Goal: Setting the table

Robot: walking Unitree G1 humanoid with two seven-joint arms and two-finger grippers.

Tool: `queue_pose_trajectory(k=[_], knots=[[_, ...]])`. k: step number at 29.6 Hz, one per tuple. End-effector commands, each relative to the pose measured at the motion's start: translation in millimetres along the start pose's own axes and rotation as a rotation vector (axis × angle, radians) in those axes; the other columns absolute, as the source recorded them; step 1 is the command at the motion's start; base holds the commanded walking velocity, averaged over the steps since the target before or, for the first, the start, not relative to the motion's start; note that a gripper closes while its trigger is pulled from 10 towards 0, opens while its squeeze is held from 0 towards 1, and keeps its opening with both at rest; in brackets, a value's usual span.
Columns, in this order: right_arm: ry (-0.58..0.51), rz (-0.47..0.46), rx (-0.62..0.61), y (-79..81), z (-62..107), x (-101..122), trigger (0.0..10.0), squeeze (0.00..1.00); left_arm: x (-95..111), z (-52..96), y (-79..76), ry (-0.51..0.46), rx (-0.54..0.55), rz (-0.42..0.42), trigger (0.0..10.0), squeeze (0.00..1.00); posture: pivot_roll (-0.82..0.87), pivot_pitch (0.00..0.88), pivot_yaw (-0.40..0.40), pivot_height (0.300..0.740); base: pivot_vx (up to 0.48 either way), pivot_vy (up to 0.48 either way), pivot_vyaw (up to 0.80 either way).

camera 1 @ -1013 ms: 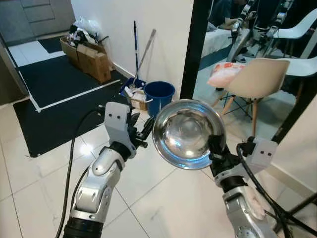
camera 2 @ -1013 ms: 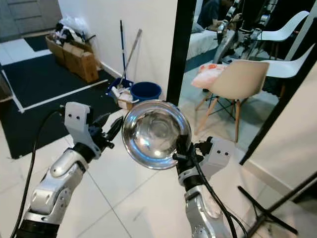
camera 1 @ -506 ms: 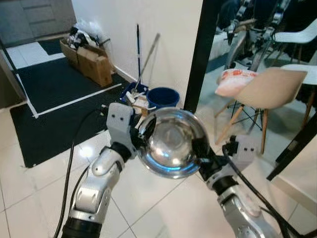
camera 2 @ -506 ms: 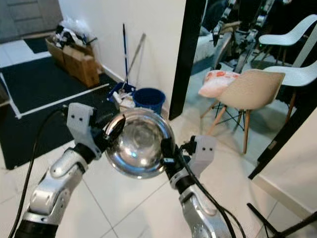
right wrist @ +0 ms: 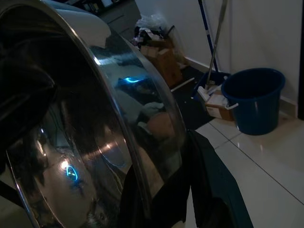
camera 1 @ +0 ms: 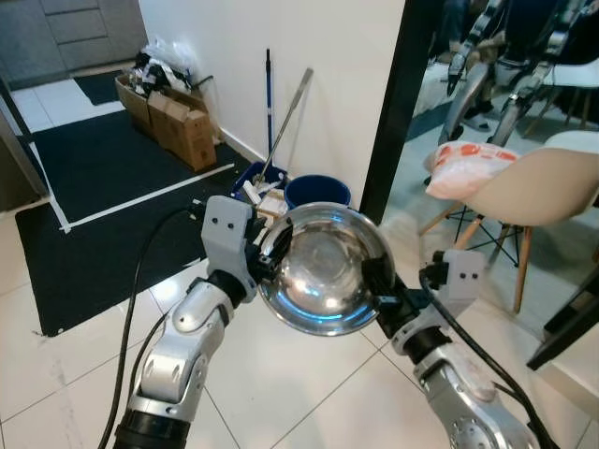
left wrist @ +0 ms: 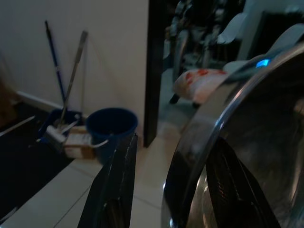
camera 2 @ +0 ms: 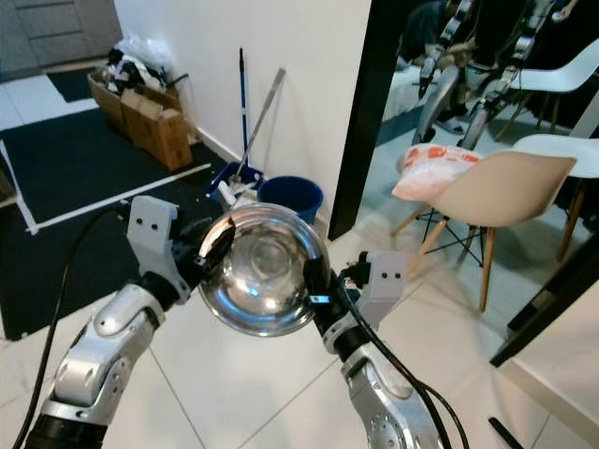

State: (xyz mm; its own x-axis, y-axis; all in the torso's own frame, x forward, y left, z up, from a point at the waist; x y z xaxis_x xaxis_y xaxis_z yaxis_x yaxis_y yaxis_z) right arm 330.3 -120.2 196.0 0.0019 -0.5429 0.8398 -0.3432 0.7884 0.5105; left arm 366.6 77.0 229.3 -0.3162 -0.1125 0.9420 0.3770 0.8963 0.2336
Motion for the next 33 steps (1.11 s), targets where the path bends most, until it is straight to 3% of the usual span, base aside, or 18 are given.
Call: queue_pose_trajectory(k=[1,4,7,12,19,22,24,25,27,30,33], knots=[[-0.015,-0.007,-0.014,-5.3,2.2,3.8,10.0,0.00,-6.2,5.2,-1.7,0.026,-0.019,-0.012,10.0,0.00,-0.03,0.097,0.095,0.740,0.375,0.000,0.00],[-0.015,-0.003,-0.022,-8.0,3.0,3.9,10.0,0.00,-17.2,19.8,3.4,0.068,-0.031,-0.023,10.0,0.00,-0.02,0.103,0.098,0.740,0.370,0.000,0.00],[-0.012,-0.003,-0.023,-8.6,3.3,3.4,10.0,0.00,-19.8,24.0,5.8,0.079,-0.026,-0.022,10.0,0.00,-0.02,0.103,0.098,0.740,0.365,0.000,0.00],[0.002,0.004,-0.062,-19.8,5.2,-0.4,10.0,0.00,-23.4,44.4,20.5,0.100,0.028,0.012,10.0,0.00,-0.01,0.108,0.093,0.740,0.177,0.000,0.00],[0.022,0.023,-0.098,-32.0,8.7,-3.4,10.0,0.00,-25.4,57.1,32.0,0.118,0.056,0.054,10.0,0.00,0.00,0.113,0.092,0.740,0.000,0.000,0.00],[0.050,0.034,-0.116,-40.0,11.5,-9.6,10.0,0.00,-29.0,64.3,40.4,0.133,0.077,0.122,10.0,0.00,0.00,0.119,0.089,0.740,0.000,0.000,0.00],[0.058,0.029,-0.144,-46.3,12.8,-13.4,10.0,0.00,-19.6,69.9,27.8,0.096,-0.049,0.305,10.0,0.00,0.00,0.119,0.086,0.740,0.000,0.000,0.00],[0.058,0.029,-0.144,-46.3,12.8,-13.4,10.0,0.00,-19.6,69.9,27.8,0.096,-0.049,0.305,10.0,0.00,0.00,0.119,0.086,0.740,0.000,0.000,0.00],[0.053,0.026,-0.161,-49.2,12.3,-13.6,10.0,0.00,-9.7,73.5,18.5,0.061,-0.139,0.402,10.0,0.00,0.00,0.119,0.086,0.740,0.000,0.000,0.00],[0.047,0.026,-0.167,-50.0,12.0,-12.7,10.0,0.00,-10.2,72.8,21.8,0.064,-0.121,0.389,10.0,0.00,0.00,0.117,0.088,0.740,0.000,0.000,0.00],[0.032,0.062,-0.160,-48.4,12.1,-9.2,10.0,0.00,-29.3,67.2,39.6,0.149,0.025,0.160,10.0,0.00,0.00,0.113,0.091,0.740,0.000,0.000,0.00]])
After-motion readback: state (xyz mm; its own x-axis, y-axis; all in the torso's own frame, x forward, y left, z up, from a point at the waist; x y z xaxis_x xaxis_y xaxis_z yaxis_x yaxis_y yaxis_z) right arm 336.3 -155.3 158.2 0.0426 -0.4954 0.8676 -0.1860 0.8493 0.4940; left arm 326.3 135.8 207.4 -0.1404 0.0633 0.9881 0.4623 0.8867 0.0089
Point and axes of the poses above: a point about 5 cm out from each wrist's last joint towards the gripper, its own z axis pointing back from the gripper into the wrist, its own x axis along the axis of the wrist's last joint, y = z × x, the point moved 5 cm from there along -z, pointing out of the wrist towards the gripper, and after that the axes turned 13 degrees about -z, right-handed, at the moved point
